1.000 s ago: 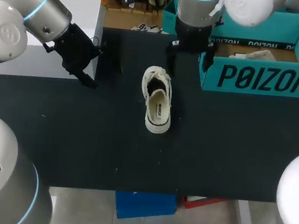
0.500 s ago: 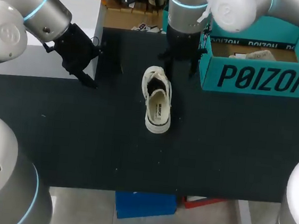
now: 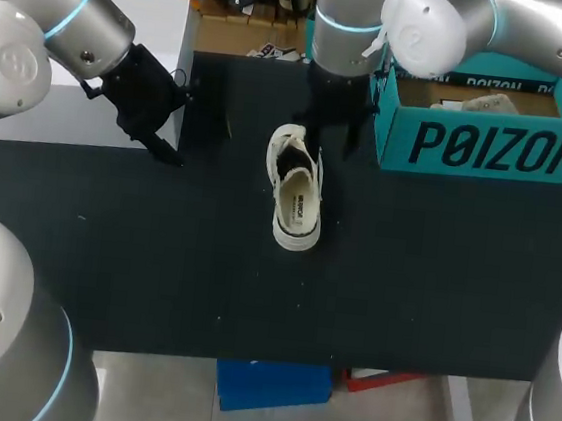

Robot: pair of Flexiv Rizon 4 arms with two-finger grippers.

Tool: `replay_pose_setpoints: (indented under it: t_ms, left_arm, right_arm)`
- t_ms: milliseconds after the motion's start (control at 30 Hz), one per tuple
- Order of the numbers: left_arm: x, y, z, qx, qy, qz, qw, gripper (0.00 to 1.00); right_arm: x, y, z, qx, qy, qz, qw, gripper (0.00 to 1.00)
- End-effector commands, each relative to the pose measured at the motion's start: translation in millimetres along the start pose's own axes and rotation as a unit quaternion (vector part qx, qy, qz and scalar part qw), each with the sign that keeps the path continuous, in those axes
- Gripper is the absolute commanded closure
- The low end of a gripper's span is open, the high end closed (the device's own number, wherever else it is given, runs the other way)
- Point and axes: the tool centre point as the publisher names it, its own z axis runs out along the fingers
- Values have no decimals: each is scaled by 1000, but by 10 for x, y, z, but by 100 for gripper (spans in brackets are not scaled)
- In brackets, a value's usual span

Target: Take the shoe out of the shoebox, open the shoe tongue, remove and reinsert the insole, then place the shoe into the shoebox

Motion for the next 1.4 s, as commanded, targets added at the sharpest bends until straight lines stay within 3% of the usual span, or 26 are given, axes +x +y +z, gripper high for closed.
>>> replay_pose_setpoints:
  t_ms: [33, 433, 1067, 1400]
  left_arm:
    - [9, -9, 8, -3, -1, 1, 1000, 0]
    - [9, -9, 8, -3, -1, 1, 1000, 0]
    - [9, -9, 8, -3, -1, 1, 1000, 0]
    - [9, -9, 8, -3, -1, 1, 1000, 0]
  right_arm:
    - [-5, 48, 99, 5, 6, -2, 1000, 51]
    - [29, 101, 198, 9, 14, -2, 1000, 51]
    - [39, 0, -194, -7, -12, 11, 1000, 51]
    - [167, 25, -115, -7, -5, 9, 1000, 51]
